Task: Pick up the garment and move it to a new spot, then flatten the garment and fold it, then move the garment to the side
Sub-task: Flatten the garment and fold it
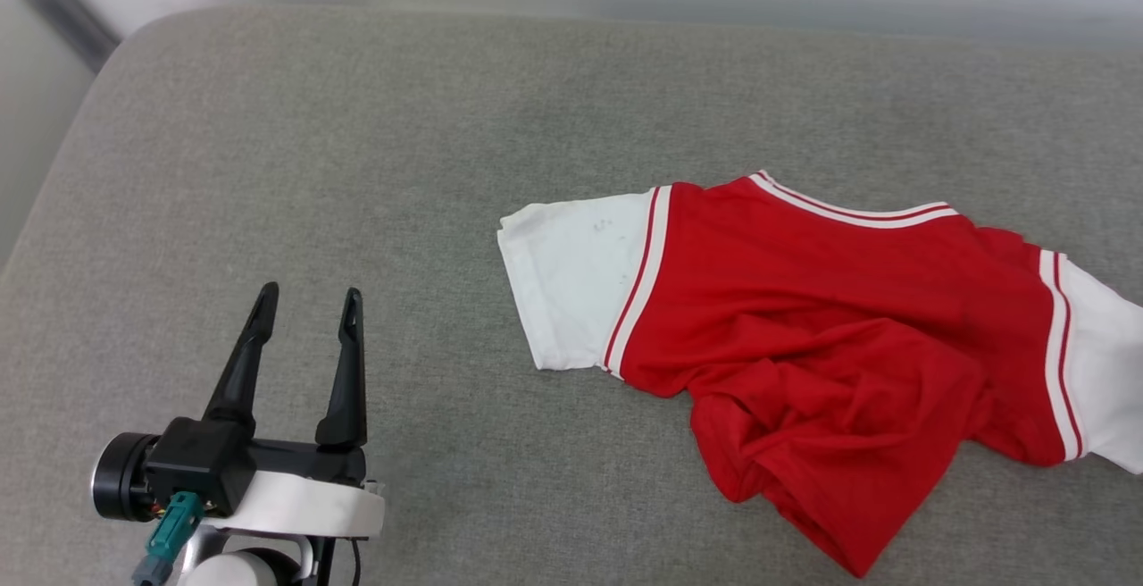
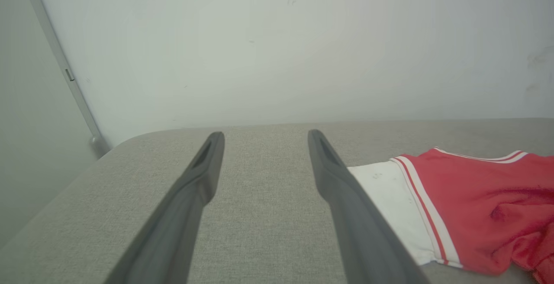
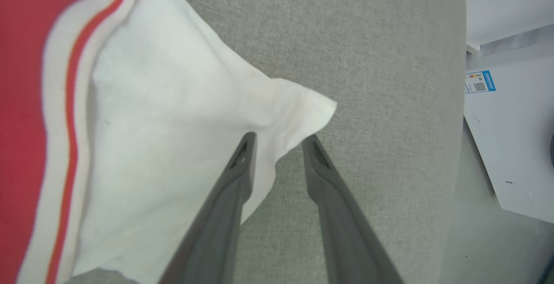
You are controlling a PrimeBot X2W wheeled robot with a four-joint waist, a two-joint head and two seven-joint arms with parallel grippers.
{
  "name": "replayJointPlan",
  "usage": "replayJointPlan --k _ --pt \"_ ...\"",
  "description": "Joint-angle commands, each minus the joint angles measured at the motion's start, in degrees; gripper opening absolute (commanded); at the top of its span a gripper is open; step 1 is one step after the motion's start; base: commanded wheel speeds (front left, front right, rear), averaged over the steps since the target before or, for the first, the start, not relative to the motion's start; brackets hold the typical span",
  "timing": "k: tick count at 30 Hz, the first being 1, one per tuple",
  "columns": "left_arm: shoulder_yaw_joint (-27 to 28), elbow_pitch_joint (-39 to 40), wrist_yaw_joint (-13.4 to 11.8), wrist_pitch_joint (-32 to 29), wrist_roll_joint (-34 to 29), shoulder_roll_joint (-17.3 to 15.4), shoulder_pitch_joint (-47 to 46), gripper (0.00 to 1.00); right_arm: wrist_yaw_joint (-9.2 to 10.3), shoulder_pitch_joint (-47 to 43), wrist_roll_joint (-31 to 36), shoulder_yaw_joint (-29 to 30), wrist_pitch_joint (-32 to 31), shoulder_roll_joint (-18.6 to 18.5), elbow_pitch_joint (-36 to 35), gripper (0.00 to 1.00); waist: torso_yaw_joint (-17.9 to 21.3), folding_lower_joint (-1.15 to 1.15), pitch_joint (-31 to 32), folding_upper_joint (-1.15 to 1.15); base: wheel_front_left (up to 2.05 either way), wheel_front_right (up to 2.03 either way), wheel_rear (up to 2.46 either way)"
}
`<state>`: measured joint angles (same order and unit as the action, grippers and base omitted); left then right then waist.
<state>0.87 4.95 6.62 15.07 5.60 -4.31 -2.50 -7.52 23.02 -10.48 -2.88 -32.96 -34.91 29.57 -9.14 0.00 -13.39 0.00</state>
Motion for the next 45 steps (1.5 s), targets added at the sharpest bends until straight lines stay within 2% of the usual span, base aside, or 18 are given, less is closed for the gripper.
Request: replayJointPlan --k 1,6,11,17,22,28,33,39,42,45 --pt "0.38 -0.25 0.17 0.15 -0.37 0.05 -0.31 1.00 0.06 1.27 0.68 0.33 1.01 0.21 -0.30 1.00 0.54 0.00 0.53 0.00 0.00 0.00 0.00" --pt "1.19 -0.57 0.34 0.15 0.17 -0.11 0.03 1.00 0.06 3.27 -0.32 3.23 6.86 4.06 -1.67 1.00 2.55 0.00 2.66 0.00 0.00 0.00 0.00" --pt "2.08 -0.44 0.42 0.15 0.12 -0.46 0.87 1.00 0.06 2.40 -0.56 5.29 15.44 7.83 -7.70 1.00 4.45 0.00 5.04 0.00 0.00 0.00 0.00" --pt "2.81 -0.19 0.40 0.15 0.34 -0.38 1.91 1.00 0.05 -2.01 -3.21 10.94 26.47 16.15 -16.83 1.00 6.11 0.00 7.30 0.00 0.00 0.00 0.00" --pt "2.99 -0.09 0.48 0.15 0.93 0.08 2.85 1.00 0.05 -7.94 -3.18 12.51 34.77 21.94 -24.79 1.00 7.19 0.00 8.39 0.00 0.00 0.00 0.00" --pt "3.14 -0.24 0.63 0.14 2.03 0.36 3.95 1.00 0.05 -15.15 -0.84 12.52 42.33 27.49 -30.31 1.00 8.38 0.00 9.01 0.00 0.00 0.00 0.00" --pt "3.16 -0.83 0.72 0.15 3.01 0.35 4.42 1.00 0.05 -19.32 -1.56 9.60 43.51 29.57 -31.25 1.00 9.41 0.00 8.84 0.00 0.00 0.00 0.00" --pt "1.72 -2.07 0.75 0.15 3.65 -0.85 3.20 1.00 0.05 -19.64 -1.85 8.39 43.90 30.40 -31.45 1.00 10.28 0.00 7.64 0.00 0.00 0.00 0.00" --pt "-0.53 -2.93 0.80 0.15 3.80 -2.97 1.31 1.00 0.05 -18.75 -2.07 9.00 43.02 30.67 -31.65 1.00 10.68 0.00 6.33 0.00 0.00 0.00 0.00" --pt "-5.19 -3.92 0.82 -2.11 5.08 -7.48 -2.49 1.00 0.05 -17.92 -1.08 9.71 41.66 30.78 -31.49 1.00 11.13 0.00 4.66 0.00 0.00 0.00 0.00"
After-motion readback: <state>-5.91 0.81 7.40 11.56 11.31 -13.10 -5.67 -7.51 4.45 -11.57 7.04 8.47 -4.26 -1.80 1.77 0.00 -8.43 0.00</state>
